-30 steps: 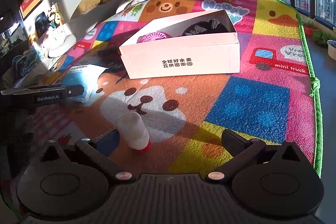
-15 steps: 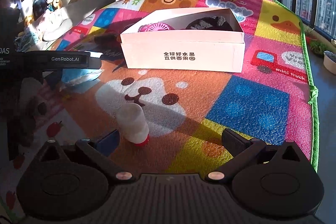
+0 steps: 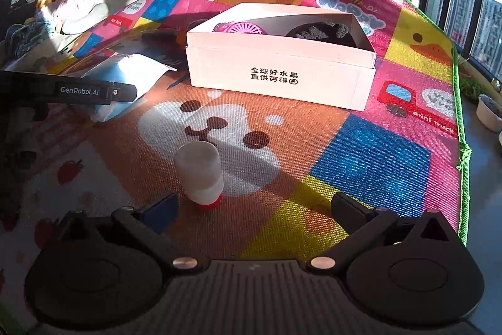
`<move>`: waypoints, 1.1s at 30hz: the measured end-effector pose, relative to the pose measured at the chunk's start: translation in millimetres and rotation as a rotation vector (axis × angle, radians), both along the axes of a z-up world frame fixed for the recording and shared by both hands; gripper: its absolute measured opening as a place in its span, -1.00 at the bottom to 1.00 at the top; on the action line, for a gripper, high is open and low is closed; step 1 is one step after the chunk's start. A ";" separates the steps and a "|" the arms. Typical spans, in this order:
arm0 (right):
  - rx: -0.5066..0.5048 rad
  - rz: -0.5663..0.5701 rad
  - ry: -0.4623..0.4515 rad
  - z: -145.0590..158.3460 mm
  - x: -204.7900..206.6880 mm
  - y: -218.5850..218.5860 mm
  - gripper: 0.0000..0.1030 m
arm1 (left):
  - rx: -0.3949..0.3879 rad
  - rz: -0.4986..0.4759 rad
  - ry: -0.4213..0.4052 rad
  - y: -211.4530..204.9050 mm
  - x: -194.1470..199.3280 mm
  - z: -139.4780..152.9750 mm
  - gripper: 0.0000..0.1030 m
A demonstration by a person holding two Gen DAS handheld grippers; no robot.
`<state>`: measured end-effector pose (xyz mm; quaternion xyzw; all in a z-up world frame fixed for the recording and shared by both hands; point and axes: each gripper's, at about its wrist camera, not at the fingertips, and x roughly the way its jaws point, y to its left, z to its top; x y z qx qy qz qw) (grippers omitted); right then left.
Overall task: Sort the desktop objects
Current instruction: 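Carry the wipes pack and the bottle over the white box with both grippers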
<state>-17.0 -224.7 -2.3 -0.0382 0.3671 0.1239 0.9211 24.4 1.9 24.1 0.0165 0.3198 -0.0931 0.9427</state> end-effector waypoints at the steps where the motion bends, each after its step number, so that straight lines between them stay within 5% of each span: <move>1: -0.001 0.000 0.000 0.0 0.0 0.0 1.00 | -0.031 -0.060 0.009 -2.3 -12.2 2.4 0.13; 4: -0.001 0.000 0.000 0.0 -0.1 -0.1 1.00 | -0.086 -0.168 0.027 -7.7 -41.9 2.3 0.21; 8: 0.002 0.000 -0.001 0.3 0.0 -0.3 1.00 | -0.054 -0.157 0.014 -9.0 -59.8 -7.9 0.73; 16: 0.010 -0.026 -0.025 2.6 -3.4 -3.2 1.00 | -0.083 -0.072 0.010 3.8 -57.4 -15.9 0.94; 19: -0.002 -0.053 -0.099 7.4 -13.0 -4.5 0.98 | -0.088 -0.057 0.007 4.8 -58.4 -17.1 0.95; 23: -0.015 -0.055 -0.188 17.0 -26.4 -0.9 0.66 | -0.083 -0.051 0.013 3.5 -57.6 -18.1 0.98; 27: 0.003 -0.002 -0.140 18.3 -24.0 5.6 0.07 | -0.100 -0.046 0.037 5.3 -54.8 -20.1 0.99; 30: -0.013 0.016 -0.128 13.5 -23.5 13.9 -0.16 | -0.108 -0.040 0.033 6.8 -55.5 -20.6 1.00; 33: -0.022 0.021 -0.140 12.6 -23.9 19.5 -0.19 | -0.111 -0.039 0.034 7.2 -55.4 -20.6 1.00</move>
